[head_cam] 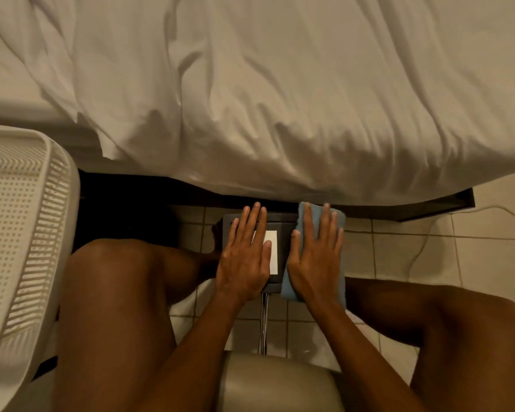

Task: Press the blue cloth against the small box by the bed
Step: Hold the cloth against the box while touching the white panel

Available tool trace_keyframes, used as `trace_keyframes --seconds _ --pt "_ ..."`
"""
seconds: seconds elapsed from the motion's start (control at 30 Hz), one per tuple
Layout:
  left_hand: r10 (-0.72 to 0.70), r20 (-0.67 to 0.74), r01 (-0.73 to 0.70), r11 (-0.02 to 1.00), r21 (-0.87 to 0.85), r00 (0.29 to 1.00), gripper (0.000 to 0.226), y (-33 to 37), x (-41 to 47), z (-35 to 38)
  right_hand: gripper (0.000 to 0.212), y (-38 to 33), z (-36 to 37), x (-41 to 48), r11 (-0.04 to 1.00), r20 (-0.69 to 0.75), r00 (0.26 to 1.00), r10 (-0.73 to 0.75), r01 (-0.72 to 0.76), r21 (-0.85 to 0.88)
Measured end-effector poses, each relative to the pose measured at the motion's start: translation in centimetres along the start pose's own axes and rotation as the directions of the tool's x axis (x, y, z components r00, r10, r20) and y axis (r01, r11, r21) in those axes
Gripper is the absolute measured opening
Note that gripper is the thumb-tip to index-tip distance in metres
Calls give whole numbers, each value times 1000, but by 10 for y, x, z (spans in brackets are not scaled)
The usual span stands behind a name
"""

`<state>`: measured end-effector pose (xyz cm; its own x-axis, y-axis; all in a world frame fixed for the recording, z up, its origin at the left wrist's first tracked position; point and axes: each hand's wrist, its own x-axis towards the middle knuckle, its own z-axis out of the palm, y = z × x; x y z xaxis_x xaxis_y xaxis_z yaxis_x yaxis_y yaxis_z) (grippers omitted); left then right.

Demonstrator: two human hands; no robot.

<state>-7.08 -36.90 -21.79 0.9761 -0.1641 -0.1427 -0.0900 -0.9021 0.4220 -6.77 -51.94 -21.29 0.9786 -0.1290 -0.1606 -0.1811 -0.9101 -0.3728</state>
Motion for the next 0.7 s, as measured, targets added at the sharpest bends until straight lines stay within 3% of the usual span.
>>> trace_keyframes --seconds 0.03,0.13,0.17,0.27,0.3,0.43,0.47,0.57,0.6,0.7 --pt "-1 4 1 1000 -6 1000 61 0 0 0 63 0 0 0 999 19 999 -40 40 -2" --pt "8 -1 -8 1000 -7 1000 61 0 -2 0 62 16 -6 3 928 134 920 -368 373 -13" --pt "9 -5 -9 1000 -7 1000 61 0 -2 0 61 18 -7 3 926 137 918 -373 377 -6" --pt "1 -11 -1 1000 -10 1000 61 0 -1 2 61 4 -2 0 996 42 996 -83 81 30" --pt "-3 -14 2 1000 -10 1000 61 -1 0 2 61 -1 -1 0 998 34 998 -53 52 28" --pt "2 -10 -2 1000 -11 1000 61 0 -2 2 61 15 -6 3 953 118 946 -301 301 16" --pt "1 -8 -1 1000 -15 1000 61 1 -2 2 61 17 -6 3 958 103 952 -287 284 40" --pt "0 -9 0 1000 -15 1000 61 0 1 2 61 1 -2 1 996 27 999 -47 45 71" --pt "1 -9 -1 1000 -10 1000 61 -1 1 3 62 -2 -2 0 998 30 999 -39 37 54" --pt "3 -9 -3 1000 1 1000 61 -1 -2 3 64 11 -5 1 949 121 942 -313 314 10"
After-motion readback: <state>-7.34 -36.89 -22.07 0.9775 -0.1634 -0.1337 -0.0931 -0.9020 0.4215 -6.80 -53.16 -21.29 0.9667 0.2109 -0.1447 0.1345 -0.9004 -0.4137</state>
